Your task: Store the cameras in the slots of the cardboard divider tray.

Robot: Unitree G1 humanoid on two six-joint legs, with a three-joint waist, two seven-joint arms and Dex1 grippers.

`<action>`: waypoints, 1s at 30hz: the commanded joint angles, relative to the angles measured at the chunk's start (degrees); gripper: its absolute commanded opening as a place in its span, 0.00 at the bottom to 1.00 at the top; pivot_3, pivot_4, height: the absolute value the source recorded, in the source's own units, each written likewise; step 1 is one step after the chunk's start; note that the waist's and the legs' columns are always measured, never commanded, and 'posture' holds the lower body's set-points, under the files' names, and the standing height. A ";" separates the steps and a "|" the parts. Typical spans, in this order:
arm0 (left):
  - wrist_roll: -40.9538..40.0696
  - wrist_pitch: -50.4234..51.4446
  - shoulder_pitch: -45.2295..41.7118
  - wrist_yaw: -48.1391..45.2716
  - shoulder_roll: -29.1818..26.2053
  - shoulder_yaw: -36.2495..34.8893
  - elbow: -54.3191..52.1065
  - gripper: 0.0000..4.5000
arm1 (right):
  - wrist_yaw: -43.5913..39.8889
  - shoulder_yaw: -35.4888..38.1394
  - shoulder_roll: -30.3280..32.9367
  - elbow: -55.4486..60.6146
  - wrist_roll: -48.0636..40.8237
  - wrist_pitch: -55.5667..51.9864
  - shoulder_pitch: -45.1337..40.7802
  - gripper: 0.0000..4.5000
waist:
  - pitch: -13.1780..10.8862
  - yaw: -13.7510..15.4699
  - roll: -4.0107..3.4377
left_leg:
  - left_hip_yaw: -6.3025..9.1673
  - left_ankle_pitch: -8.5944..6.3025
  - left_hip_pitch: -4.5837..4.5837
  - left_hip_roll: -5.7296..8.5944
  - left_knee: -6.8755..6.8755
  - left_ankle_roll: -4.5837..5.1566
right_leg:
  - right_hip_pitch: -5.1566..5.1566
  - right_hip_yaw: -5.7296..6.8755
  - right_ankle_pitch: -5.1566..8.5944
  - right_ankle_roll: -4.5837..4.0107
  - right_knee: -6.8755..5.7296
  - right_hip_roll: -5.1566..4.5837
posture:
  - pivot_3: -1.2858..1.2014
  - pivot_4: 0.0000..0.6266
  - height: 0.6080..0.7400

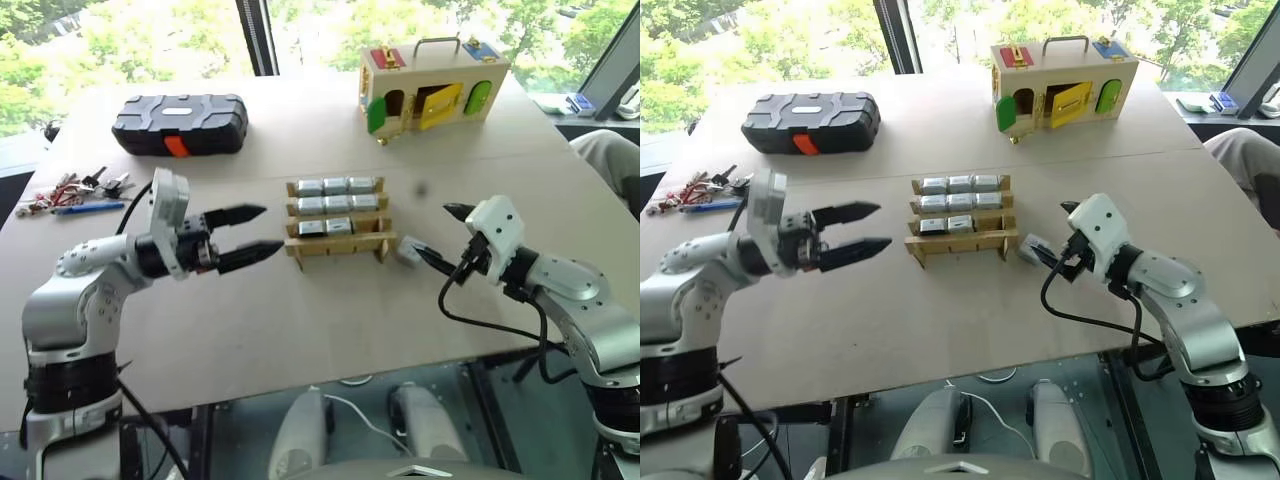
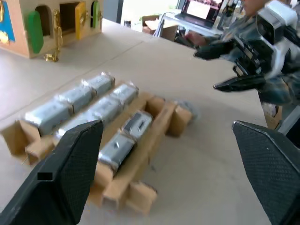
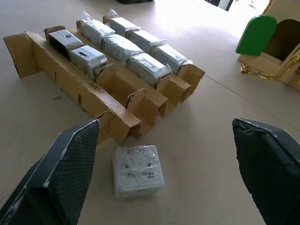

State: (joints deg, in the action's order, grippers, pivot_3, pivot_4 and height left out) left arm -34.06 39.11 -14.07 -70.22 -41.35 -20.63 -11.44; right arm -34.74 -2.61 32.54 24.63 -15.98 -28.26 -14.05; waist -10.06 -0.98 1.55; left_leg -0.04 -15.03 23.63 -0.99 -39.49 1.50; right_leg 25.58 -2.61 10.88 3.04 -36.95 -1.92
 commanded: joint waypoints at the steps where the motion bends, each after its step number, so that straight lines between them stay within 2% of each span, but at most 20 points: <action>1: -2.44 -2.02 3.49 -0.12 -1.87 -2.64 -2.78 0.99 | -0.12 -0.51 -0.61 -1.39 1.06 1.91 -0.66 1.00 | 0.00 0.17 0.00 | -0.08 0.00 -0.02 -0.01 0.00 -0.01 | 0.00 0.01 0.01 -0.01 0.00 0.00 | 0.52 0.24 1.00; 11: -5.59 -1.84 5.31 -0.74 -4.36 -0.46 -3.17 0.99 | -3.05 -3.07 -3.15 -7.50 0.63 2.21 -1.72 1.00 | 0.00 0.09 0.00 | -0.04 0.08 -0.01 -0.01 0.03 -0.13 | 0.01 0.11 0.00 -0.02 -0.02 0.14 | 0.52 0.24 1.00; 21: -5.37 -5.78 3.67 -5.16 -7.67 2.46 -1.91 0.99 | -5.47 -5.10 -5.46 -22.02 3.41 6.79 -5.77 1.00 | 0.00 0.06 0.00 | -0.07 0.09 -0.03 -0.01 0.04 -0.14 | 0.01 0.09 0.00 -0.05 -0.01 0.15 | 0.52 0.24 1.00; 24: -5.41 -6.40 3.54 -5.00 -8.02 2.65 -1.55 1.00 | -5.81 -4.80 -5.37 -23.10 3.74 6.96 -5.78 0.82 | 0.00 0.09 -0.01 | -0.06 0.09 -0.01 -0.01 0.07 -0.14 | 0.02 0.10 -0.02 -0.03 0.00 0.14 | 0.52 0.24 1.00; 26: -5.77 -6.20 2.97 -4.71 -7.95 3.12 -1.97 1.00 | -5.96 -4.48 -5.41 -23.29 3.69 6.94 -5.75 0.58 | 0.00 0.07 -0.01 | -0.06 0.09 0.01 -0.01 0.08 -0.15 | 0.03 0.10 -0.02 -0.03 0.02 0.14 | 0.52 0.24 1.00; 28: -7.70 -4.04 1.86 -3.90 -7.61 3.62 -3.26 1.00 | -6.12 -4.22 -5.33 -22.94 3.69 7.18 -5.60 0.42 | 0.00 0.11 -0.01 | -0.07 0.09 0.00 -0.01 0.08 -0.14 | 0.03 0.10 -0.02 -0.03 0.02 0.14 | 0.52 0.24 1.00; 30: -9.47 0.17 0.58 0.04 -6.95 4.29 -4.92 1.00 | -5.76 -4.17 -4.90 -21.94 4.58 8.20 -5.40 0.42 | 0.00 0.16 -0.01 | -0.05 0.09 -0.01 -0.01 0.07 -0.15 | 0.01 0.11 -0.01 -0.02 0.02 0.14 | 0.52 0.24 1.00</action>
State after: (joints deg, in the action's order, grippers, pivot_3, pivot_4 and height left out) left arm -41.25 36.74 -12.39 -72.75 -48.22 -16.43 -13.57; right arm -40.55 -8.19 26.98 0.45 -11.58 -21.83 -19.25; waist -10.06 -0.81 1.54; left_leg -0.08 -14.95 23.61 -1.00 -39.42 1.36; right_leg 25.58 -2.51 10.87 3.02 -36.93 -1.78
